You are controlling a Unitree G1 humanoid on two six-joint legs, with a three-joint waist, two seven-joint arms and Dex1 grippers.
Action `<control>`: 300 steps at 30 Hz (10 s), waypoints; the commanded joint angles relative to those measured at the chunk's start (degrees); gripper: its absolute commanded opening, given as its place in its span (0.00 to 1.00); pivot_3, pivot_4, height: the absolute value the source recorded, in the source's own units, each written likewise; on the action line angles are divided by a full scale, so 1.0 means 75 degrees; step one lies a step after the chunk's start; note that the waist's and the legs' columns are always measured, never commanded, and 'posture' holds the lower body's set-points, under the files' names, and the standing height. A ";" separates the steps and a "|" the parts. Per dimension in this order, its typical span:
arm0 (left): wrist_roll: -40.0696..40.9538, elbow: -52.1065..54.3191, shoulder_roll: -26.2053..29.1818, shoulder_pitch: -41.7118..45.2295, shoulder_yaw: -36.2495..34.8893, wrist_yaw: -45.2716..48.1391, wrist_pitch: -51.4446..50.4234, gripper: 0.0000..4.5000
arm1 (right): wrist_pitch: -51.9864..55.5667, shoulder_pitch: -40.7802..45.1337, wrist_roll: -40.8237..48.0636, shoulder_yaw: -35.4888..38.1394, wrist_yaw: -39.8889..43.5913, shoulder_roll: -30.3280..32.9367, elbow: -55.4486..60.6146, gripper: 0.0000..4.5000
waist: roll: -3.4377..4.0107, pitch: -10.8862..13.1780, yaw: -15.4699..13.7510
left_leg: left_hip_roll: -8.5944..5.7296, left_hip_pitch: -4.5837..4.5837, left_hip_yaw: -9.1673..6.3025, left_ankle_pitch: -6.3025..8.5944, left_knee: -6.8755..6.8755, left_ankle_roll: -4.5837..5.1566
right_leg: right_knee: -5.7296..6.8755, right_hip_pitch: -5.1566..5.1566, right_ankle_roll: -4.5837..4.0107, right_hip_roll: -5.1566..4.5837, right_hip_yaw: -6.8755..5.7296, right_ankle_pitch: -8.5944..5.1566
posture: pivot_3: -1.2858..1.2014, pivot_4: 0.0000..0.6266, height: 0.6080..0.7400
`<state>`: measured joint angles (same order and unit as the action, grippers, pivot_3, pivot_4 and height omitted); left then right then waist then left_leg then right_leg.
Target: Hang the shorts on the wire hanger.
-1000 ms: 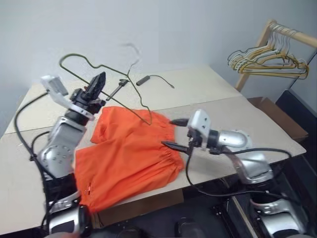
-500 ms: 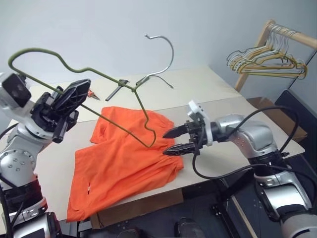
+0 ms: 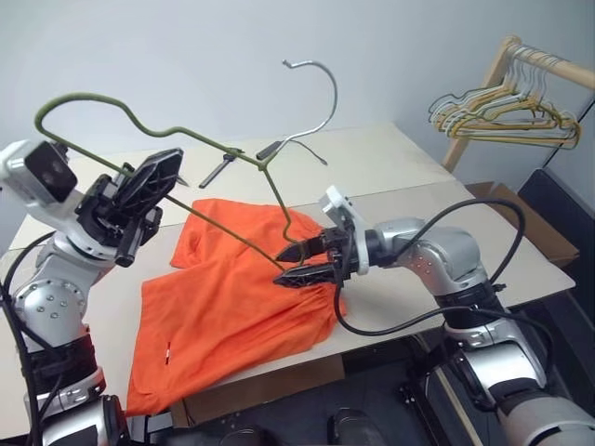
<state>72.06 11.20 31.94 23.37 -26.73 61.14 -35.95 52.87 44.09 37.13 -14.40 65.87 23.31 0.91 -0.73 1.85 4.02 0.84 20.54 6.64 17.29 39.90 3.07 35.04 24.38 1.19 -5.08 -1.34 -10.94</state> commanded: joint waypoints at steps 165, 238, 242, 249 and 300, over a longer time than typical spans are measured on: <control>-0.7896 -0.5690 0.1835 0.3535 0.4809 0.4173 0.4866 0.01 | -0.2220 0.0246 -0.4910 -0.1479 0.0356 0.2123 0.0939 0.00 | 0.0020 -0.0001 0.0226 | 0.0000 0.0138 0.0037 0.0031 0.0150 0.0065 | 0.0044 0.0109 0.0041 0.0002 0.0032 0.0022 | 0.47 0.00 1.00; -0.8031 -0.6336 0.1859 0.3889 0.3696 0.2772 0.5622 0.00 | -0.1401 -0.2989 -0.2250 0.0879 -0.3720 -0.1590 0.0628 0.99 | 0.0014 -0.0004 0.0393 | -0.0004 0.0145 0.0034 0.0048 0.0236 0.0094 | 0.0120 0.0104 0.0071 -0.0015 0.0059 0.0036 | 0.47 0.00 1.00; -0.8013 -0.6269 0.1840 0.3826 0.3670 0.2745 0.5593 0.00 | -0.1488 -0.2864 -0.2182 0.0985 -0.3822 -0.1823 0.0280 0.80 | 0.0013 -0.0004 0.0386 | -0.0003 0.0150 0.0035 0.0048 0.0236 0.0093 | 0.0120 0.0107 0.0071 -0.0014 0.0057 0.0036 | 0.48 0.00 1.00; -0.7956 -0.6215 0.1840 0.3715 0.3599 0.2757 0.5528 0.00 | -0.1457 -0.2552 -0.2254 0.1101 -0.4104 -0.2052 -0.0498 0.24 | 0.0013 -0.0004 0.0401 | -0.0002 0.0149 0.0034 0.0048 0.0235 0.0093 | 0.0117 0.0107 0.0072 -0.0012 0.0056 0.0037 | 0.48 0.00 1.00; -0.8479 -0.5351 0.2791 0.3259 0.4327 0.3076 0.5808 0.00 | -0.4879 0.0108 -0.3640 -0.0036 0.0142 0.2358 -0.0301 0.01 | 0.0015 -0.0002 0.0386 | 0.0000 0.0156 0.0043 0.0070 0.0235 0.0129 | 0.0112 0.0117 0.0076 -0.0017 0.0057 0.0036 | 0.47 0.00 1.00</control>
<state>9.11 -29.26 52.66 46.45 6.48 85.40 7.29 17.87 43.60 10.69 -15.03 65.84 39.96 -2.67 -0.62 1.84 6.92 0.84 21.71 6.96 17.81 41.66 4.03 35.88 25.25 1.76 -5.20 -0.92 -10.67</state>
